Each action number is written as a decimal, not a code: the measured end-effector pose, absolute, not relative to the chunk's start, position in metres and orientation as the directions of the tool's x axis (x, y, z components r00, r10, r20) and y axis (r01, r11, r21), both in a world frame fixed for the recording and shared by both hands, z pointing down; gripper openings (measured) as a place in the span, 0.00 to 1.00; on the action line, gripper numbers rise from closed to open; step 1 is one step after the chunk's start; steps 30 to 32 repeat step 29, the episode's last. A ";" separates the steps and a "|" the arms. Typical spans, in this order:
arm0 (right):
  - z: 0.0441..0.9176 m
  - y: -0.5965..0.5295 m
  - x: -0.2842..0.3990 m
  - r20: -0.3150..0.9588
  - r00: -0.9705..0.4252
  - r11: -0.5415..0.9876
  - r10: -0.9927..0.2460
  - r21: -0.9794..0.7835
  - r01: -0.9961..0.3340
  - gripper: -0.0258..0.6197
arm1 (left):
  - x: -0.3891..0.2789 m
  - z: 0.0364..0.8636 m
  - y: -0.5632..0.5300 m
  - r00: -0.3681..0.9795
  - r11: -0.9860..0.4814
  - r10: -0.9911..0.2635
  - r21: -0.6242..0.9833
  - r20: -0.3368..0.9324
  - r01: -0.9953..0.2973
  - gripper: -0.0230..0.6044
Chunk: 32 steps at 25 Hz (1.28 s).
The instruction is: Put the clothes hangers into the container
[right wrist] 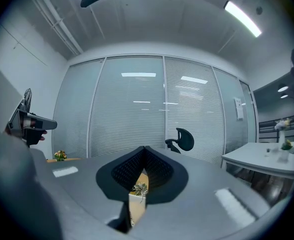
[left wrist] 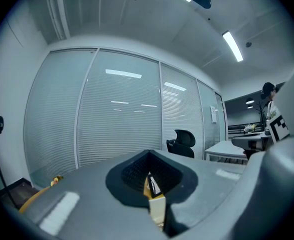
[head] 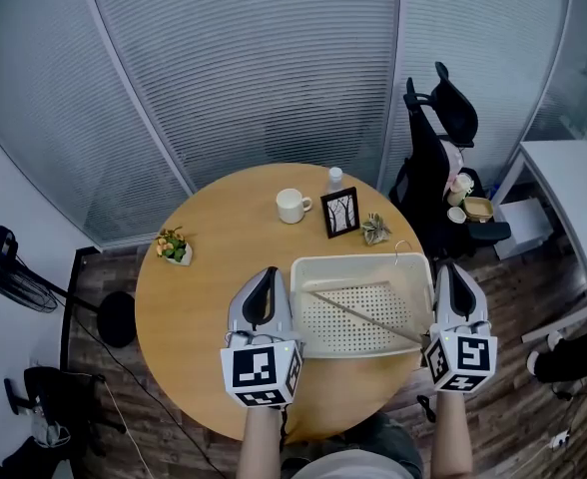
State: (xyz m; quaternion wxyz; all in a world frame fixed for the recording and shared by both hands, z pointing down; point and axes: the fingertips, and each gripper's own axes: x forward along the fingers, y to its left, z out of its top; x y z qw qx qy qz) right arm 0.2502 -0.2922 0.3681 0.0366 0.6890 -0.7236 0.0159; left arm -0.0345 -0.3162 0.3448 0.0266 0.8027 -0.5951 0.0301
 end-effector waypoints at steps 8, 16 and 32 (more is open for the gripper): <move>0.367 -0.291 0.248 0.076 -0.057 0.059 -0.995 0.022 -0.998 0.08 | -0.035 0.343 -0.315 0.290 -0.291 -0.954 0.005 0.078 -0.957 0.04; 0.370 -0.289 0.251 0.080 -0.056 0.057 -0.995 0.008 -0.998 0.08 | -0.032 0.344 -0.316 0.293 -0.294 -0.953 0.005 0.076 -0.956 0.04; 0.370 -0.287 0.250 0.080 -0.054 0.055 -0.995 0.016 -0.998 0.08 | -0.031 0.345 -0.315 0.291 -0.291 -0.953 0.012 0.079 -0.957 0.04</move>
